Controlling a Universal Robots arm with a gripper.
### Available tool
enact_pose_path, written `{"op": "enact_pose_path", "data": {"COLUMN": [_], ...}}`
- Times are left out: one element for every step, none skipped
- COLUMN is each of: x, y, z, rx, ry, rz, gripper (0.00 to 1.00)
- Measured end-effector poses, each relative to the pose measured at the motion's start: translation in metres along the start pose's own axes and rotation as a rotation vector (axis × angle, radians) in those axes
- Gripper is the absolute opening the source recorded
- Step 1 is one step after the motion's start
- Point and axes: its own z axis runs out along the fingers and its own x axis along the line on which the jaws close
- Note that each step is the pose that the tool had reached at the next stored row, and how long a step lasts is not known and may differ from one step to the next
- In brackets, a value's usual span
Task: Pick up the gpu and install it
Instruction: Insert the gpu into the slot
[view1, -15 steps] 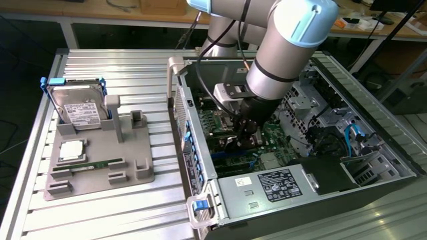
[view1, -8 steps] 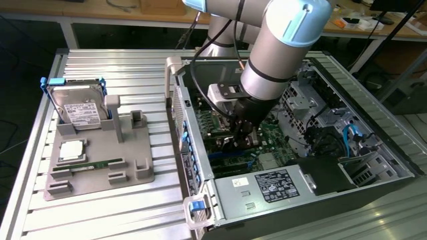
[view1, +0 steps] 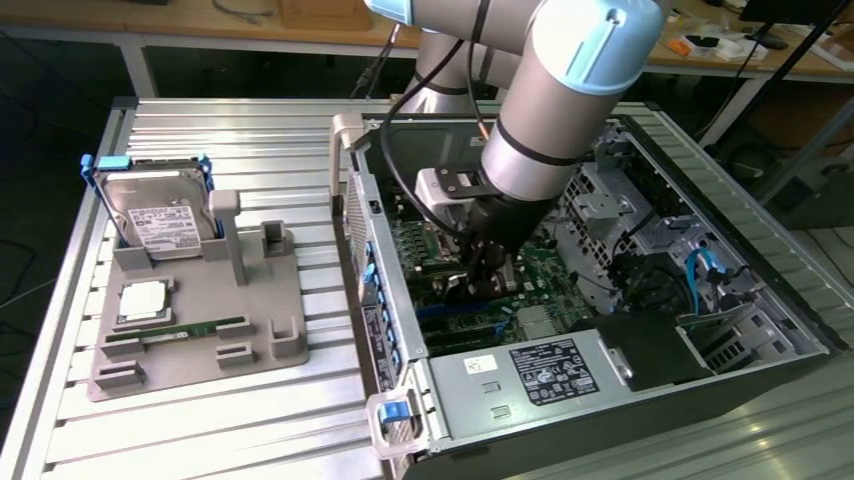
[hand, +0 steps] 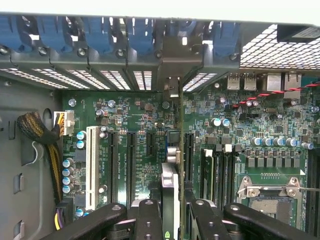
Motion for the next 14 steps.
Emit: {"op": "enact_pose_path", "data": {"x": [0.0006, 0.0007, 0.0007, 0.0007, 0.0008, 0.0008, 0.0008, 0.0008, 0.0008, 0.0008, 0.0008, 0.0008, 0.0008, 0.0008], "y": [0.0, 0.0, 0.0, 0.0, 0.0, 0.0, 0.0, 0.0, 0.0, 0.0, 0.0, 0.0, 0.0, 0.0], "z": [0.0, 0.0, 0.0, -0.0001, -0.0001, -0.0001, -0.0001, -0.0001, -0.0001, -0.0001, -0.0001, -0.0001, -0.0001, -0.0001], "rx": [0.0, 0.0, 0.0, -0.0001, -0.0001, -0.0001, -0.0001, -0.0001, -0.0001, -0.0001, -0.0001, -0.0001, -0.0001, -0.0001], "ry": [0.0, 0.0, 0.0, 0.0001, 0.0002, 0.0001, 0.0002, 0.0001, 0.0001, 0.0001, 0.0001, 0.0001, 0.0001, 0.0001], "rz": [0.0, 0.0, 0.0, 0.0, 0.0, 0.0, 0.0, 0.0, 0.0, 0.0, 0.0, 0.0, 0.0, 0.0], "gripper": [0.27, 0.27, 0.27, 0.27, 0.27, 0.27, 0.27, 0.27, 0.27, 0.27, 0.27, 0.27, 0.27, 0.27]}}
